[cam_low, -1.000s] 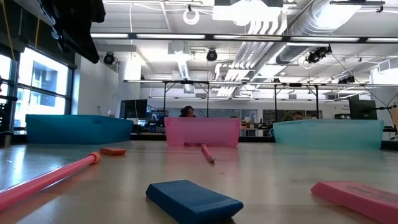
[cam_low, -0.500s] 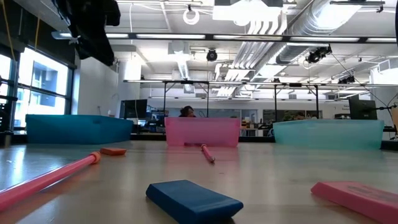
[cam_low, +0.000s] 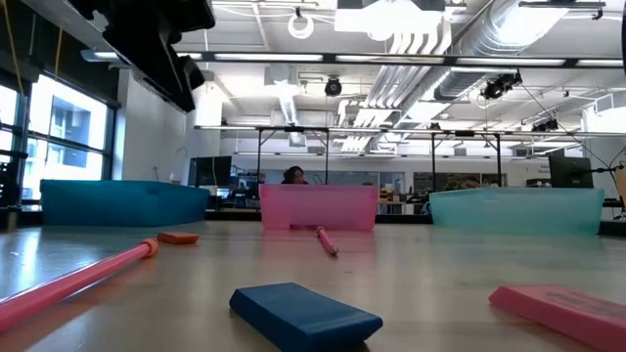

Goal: Sort crayons/erasers/pens/pencils in bins
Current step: Put the orange eraser into the green bin

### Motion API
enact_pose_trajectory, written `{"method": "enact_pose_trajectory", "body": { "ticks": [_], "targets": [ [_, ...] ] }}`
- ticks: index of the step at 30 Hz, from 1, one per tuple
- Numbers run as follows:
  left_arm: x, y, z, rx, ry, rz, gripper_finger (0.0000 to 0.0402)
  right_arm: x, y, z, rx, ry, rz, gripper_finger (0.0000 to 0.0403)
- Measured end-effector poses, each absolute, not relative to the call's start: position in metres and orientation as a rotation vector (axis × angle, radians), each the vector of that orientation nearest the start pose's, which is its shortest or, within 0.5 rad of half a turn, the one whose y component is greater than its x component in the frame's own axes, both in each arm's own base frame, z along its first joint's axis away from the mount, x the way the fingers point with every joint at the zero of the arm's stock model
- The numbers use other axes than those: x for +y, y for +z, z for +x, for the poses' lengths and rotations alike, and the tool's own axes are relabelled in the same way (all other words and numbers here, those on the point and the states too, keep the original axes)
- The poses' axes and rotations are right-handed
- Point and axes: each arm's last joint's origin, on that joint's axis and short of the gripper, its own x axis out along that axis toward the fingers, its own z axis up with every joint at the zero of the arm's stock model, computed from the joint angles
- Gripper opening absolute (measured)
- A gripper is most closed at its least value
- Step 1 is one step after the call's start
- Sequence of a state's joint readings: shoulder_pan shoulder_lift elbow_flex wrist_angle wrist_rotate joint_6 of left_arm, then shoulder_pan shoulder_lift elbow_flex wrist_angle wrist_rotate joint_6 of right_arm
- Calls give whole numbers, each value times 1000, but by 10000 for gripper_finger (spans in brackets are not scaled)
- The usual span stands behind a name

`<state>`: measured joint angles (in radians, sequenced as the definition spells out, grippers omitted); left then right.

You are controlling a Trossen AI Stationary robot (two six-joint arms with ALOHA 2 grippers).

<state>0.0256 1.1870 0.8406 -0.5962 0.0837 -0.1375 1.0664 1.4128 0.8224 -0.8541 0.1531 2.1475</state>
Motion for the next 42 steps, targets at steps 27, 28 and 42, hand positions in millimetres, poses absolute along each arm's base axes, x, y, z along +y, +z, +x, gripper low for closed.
{"method": "enact_pose_trajectory", "body": {
  "ticks": [27,28,42],
  "targets": [
    [-16,158,293,1292,-149,35,156,186,218,134,1103,-814,862,126],
    [-17,156,294,1298,-149,38,156,185,218,135,1102,-817,863,126],
    [-19,147,295,1332,-151,123,156,180,218,141,1094,-837,863,126]
  ]
}}
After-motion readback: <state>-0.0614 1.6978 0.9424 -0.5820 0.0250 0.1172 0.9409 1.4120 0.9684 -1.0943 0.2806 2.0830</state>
